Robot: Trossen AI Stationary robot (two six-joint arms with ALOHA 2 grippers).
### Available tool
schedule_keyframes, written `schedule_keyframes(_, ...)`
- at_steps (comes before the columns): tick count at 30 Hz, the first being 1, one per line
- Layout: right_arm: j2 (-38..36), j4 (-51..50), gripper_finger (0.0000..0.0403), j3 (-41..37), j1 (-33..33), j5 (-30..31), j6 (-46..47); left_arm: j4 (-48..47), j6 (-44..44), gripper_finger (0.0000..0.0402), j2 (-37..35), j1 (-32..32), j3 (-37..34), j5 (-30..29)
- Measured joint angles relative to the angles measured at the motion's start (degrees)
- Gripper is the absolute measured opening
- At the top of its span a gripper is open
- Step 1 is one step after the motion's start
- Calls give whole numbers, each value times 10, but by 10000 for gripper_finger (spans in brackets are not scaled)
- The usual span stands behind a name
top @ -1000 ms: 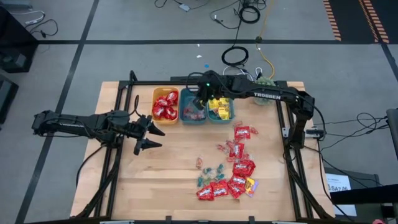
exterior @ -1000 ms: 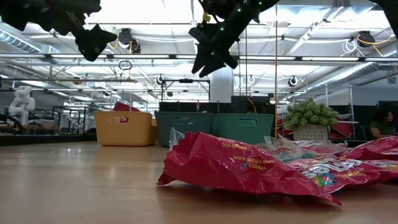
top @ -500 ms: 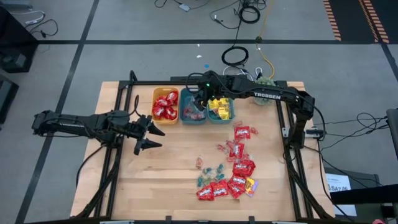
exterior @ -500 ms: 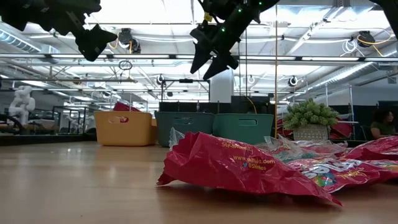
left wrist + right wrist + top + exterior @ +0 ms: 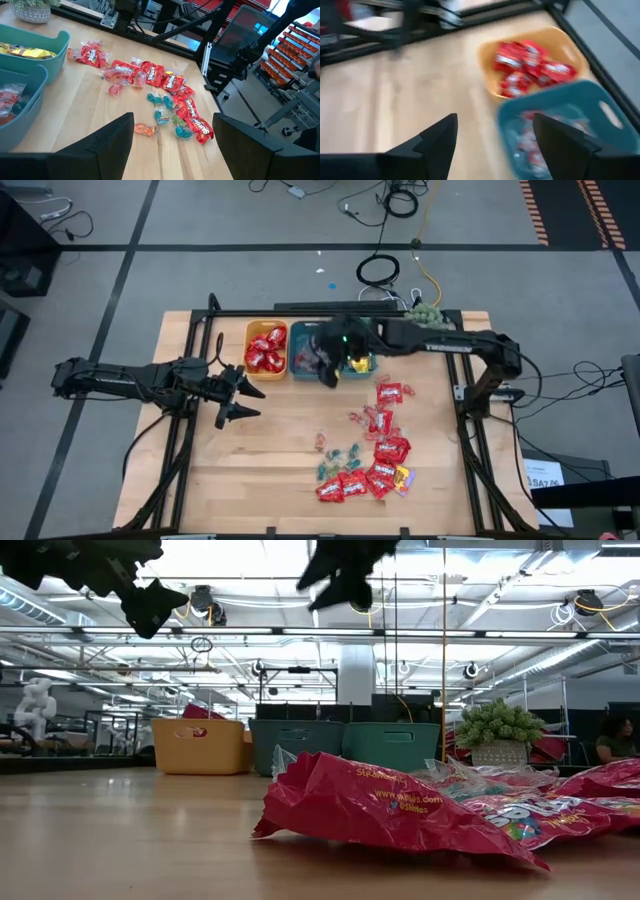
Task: Sort candy
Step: Put the transparent orange gummy into the blue bin
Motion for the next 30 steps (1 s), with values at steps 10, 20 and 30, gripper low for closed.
schedule_keyframes(10, 39, -35, 221, -12, 129, 0, -56, 2, 0, 281, 0, 0, 0, 0)
schedule_keyframes(20, 168, -37, 189, -12, 214, -2, -244, 2, -1, 281, 0, 0, 0, 0)
schedule_keyframes(30, 287, -39, 155, -10, 229, 16, -226, 1, 0, 281, 0, 0, 0, 0)
